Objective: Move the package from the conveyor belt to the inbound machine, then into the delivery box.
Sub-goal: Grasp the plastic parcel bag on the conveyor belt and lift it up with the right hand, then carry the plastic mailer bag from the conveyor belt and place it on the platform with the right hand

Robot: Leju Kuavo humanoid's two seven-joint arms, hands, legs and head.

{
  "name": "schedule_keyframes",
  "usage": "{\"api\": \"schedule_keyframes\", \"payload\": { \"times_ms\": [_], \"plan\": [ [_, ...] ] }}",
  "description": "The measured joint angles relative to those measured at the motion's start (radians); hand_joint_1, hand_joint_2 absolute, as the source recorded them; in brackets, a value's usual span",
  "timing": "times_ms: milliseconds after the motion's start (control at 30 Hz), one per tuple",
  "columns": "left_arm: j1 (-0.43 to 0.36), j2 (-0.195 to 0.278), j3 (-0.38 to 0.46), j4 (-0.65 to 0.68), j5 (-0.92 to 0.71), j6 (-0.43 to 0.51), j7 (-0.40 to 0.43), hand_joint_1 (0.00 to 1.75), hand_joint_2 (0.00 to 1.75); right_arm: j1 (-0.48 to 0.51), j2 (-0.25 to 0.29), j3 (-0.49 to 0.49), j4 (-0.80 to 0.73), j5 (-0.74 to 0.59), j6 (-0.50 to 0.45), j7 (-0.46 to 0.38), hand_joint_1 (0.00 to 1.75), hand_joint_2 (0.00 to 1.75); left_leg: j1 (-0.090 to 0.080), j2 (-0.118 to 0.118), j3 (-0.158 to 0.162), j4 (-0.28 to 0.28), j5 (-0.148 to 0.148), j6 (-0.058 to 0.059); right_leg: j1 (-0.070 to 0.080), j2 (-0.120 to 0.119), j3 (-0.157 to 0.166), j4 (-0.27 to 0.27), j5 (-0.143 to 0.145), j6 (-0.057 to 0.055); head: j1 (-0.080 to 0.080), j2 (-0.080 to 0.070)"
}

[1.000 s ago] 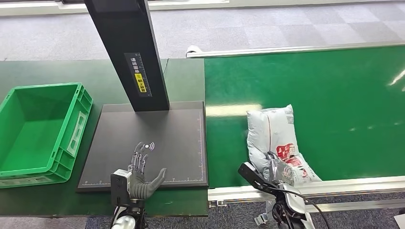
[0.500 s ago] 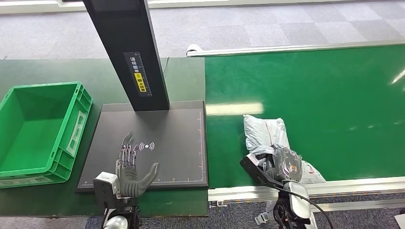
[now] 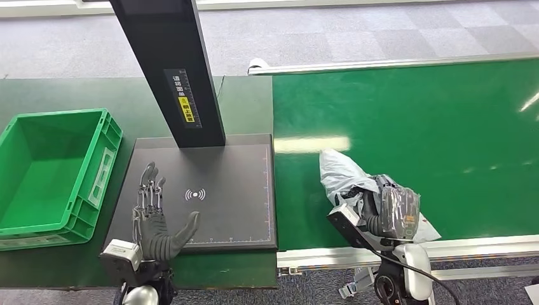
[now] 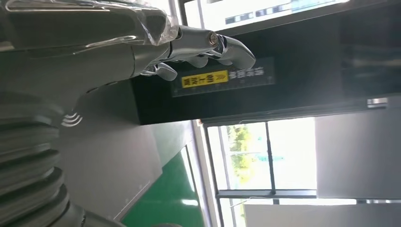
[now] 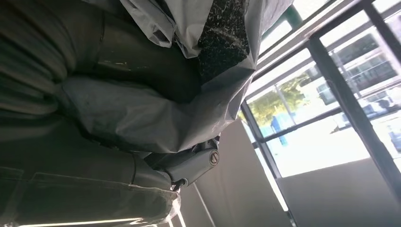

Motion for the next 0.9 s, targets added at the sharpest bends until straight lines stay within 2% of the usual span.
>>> {"api": "schedule_keyframes", "payload": {
  "times_ms": [100,233,333,467,567,700,900],
  "plan": [
    [-0.028,0.010,0.020,-0.008,-0.017,0.014,-0.006,0.00,1.75,-0.046,-0.006,0.021,-0.016,-0.084,0.108,-0.027,1.75,1.75,0.000,0.000,0.000,0.000,0.001,0.000,0.000,0.000,0.000,0.000,0.001,0.000,0.000,0.000],
    [-0.078,0.017,0.061,-0.004,-0.018,0.020,-0.002,0.00,1.75,-0.155,0.000,0.064,0.009,-0.166,0.260,-0.047,1.75,1.75,0.000,0.000,0.000,0.000,0.002,0.000,0.000,0.000,0.000,0.000,0.002,-0.001,0.000,0.000],
    [-0.105,0.017,0.083,-0.002,-0.015,0.019,0.002,0.00,1.75,-0.227,0.013,0.097,0.043,-0.186,0.298,-0.049,1.75,1.75,0.000,-0.001,0.000,0.000,0.003,0.000,0.000,0.000,0.000,0.001,0.002,0.000,0.000,0.000],
    [-0.115,0.017,0.098,-0.002,-0.013,0.020,0.004,0.00,1.75,-0.267,0.020,0.118,0.065,-0.196,0.315,-0.052,1.75,1.75,0.000,-0.002,-0.002,0.000,0.003,0.000,0.000,-0.001,-0.002,0.001,0.002,0.000,0.000,0.000],
    [-0.124,0.018,0.105,0.002,-0.002,0.031,0.004,0.00,1.75,-0.313,0.033,0.138,0.108,-0.239,0.393,-0.062,1.75,1.75,0.000,0.000,-0.004,0.000,0.003,0.000,0.000,0.000,-0.003,0.001,0.002,0.000,0.000,0.000],
    [-0.153,0.021,0.123,0.020,0.019,0.046,0.006,0.00,1.75,-0.433,0.081,0.187,0.246,-0.320,0.484,-0.072,1.75,1.75,0.000,0.000,-0.003,0.000,0.004,-0.001,0.000,0.000,-0.004,0.001,0.003,-0.001,0.000,0.000],
    [-0.196,0.023,0.152,0.047,0.031,0.050,0.015,0.00,1.75,-0.607,0.179,0.278,0.483,-0.383,0.523,-0.081,1.75,1.75,0.002,0.000,-0.003,0.000,0.005,-0.001,0.002,0.000,-0.004,0.002,0.003,-0.001,0.000,0.000]
  ]
}}
